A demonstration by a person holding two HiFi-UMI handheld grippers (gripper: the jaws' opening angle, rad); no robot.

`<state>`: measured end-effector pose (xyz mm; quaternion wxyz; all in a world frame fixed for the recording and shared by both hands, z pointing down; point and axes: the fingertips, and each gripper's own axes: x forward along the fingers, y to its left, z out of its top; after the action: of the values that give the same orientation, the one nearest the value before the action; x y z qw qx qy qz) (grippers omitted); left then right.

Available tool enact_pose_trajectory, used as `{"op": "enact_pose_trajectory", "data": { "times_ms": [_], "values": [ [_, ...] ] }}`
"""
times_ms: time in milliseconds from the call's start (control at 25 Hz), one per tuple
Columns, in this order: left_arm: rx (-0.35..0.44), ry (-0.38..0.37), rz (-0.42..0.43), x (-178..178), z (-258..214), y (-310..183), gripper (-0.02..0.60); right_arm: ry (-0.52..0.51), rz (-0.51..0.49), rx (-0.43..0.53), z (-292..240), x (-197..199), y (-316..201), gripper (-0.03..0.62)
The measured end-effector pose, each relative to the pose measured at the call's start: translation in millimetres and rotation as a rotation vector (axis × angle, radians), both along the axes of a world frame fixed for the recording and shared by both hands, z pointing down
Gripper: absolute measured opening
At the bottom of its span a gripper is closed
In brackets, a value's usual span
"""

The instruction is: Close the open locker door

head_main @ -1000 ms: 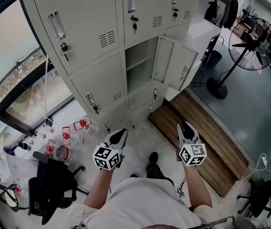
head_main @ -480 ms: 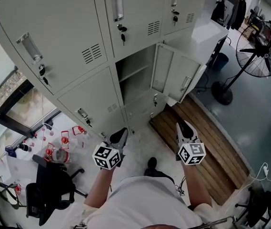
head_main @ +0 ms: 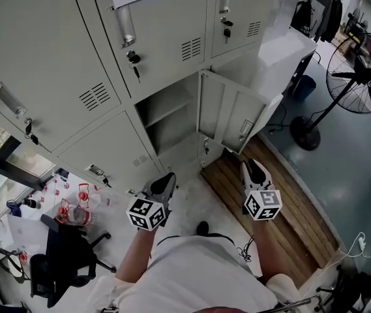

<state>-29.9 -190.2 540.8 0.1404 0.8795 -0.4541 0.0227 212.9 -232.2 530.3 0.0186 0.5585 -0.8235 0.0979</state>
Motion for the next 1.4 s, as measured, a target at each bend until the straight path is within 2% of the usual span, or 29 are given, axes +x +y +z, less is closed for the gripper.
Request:
{"op": "enact_pose_trajectory", "data": {
  "times_ms": [400, 600, 960, 1400],
  "values": [
    [-0.008, 0.002, -0.012, 24.4, 6.7, -39.3, 0.015, 0.019, 0.005, -0.016, 11.2, 29.7, -56.9, 0.092],
    [-0.019, 0.001, 0.012, 22.9, 13.1, -51.8, 0.015, 0.038, 0.032, -0.024, 14.9, 32.9, -73.0, 0.095],
    [0.002, 0.007, 0.096, 20.4, -2.4, -68.1, 0.015, 0.077, 0.130, -0.023, 2.0, 46.0, -100.1, 0.097],
    [0.011, 0.012, 0.081, -5.1, -6.5, -85.0, 0.015, 0.106, 0.176, -0.014, -5.6, 52.9, -138.3, 0.098]
  ]
}}
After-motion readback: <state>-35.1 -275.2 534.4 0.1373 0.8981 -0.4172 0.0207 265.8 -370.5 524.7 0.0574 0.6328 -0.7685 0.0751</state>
